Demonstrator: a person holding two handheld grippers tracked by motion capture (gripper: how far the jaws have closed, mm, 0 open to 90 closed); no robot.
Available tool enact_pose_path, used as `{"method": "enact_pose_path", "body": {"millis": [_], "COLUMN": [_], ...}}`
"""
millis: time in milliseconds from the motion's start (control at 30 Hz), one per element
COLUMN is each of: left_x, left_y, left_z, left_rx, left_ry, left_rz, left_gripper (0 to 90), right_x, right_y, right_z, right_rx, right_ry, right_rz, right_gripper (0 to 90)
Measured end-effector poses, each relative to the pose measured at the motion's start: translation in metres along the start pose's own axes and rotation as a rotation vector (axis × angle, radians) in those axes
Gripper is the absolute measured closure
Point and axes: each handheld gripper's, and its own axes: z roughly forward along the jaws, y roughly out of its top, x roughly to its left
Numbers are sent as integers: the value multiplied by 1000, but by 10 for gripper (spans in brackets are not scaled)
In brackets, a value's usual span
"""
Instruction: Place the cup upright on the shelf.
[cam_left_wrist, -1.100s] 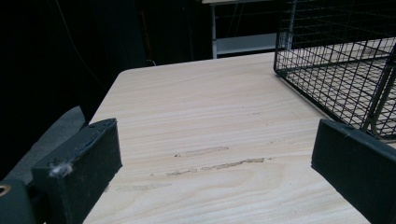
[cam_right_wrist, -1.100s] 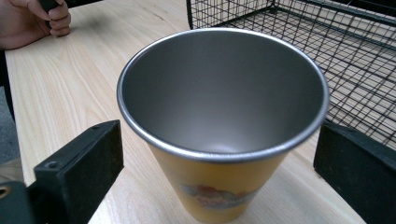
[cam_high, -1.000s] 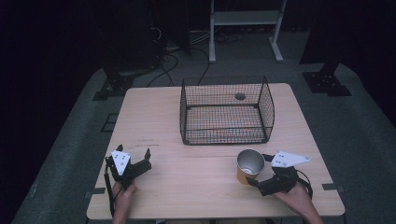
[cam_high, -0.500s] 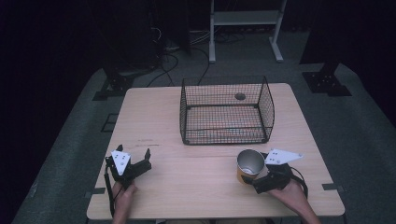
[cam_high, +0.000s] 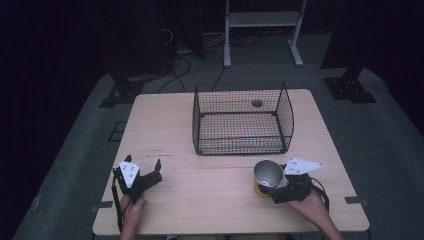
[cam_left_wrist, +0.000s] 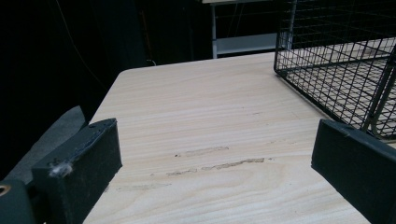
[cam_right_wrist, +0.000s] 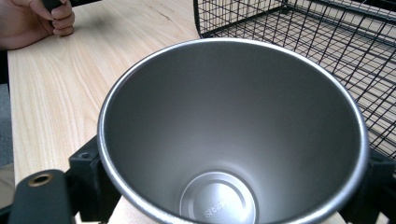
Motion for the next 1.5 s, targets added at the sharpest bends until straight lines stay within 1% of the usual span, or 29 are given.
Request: {"method": "enact_pose_path", "body": {"millis": [300,367,500,600,667,767,933,1167,1300,1500], "left_x": [0,0,0,0,0,0,0,0,0,0], "left_y": [0,0,0,0,0,0,0,0,0,0], "left_z": [0,0,0,0,0,0,0,0,0,0], "left_rx": [0,0,0,0,0,0,0,1,3,3], "left_ry": [-1,0,-1,0,-1,-1,0,0,-1,-1], "left_rz": [-1,-1,-1,0,0,0,0,0,2,2], "left_gripper": [8,8,8,8,8,8,8,8,8,8], "right_x": [0,-1,-2,-3,-3,-4,-4,-6,-9,-11], "right_y": [1,2,6,10,13,18,28,40,48,63], "right_z": [-1,-2,-3,-5,-5,-6,-9,-12,-13,-12], "right_rx": [7,15,12,13,18,21,12,12,6,19], "right_ry": [4,16,20,38,40,62,99,125,151,166], "right_rz": [-1,8,10,16,15,15,15,6,14,-8], "right_gripper": [132,133,133,134,134,134,134,134,134,134]}}
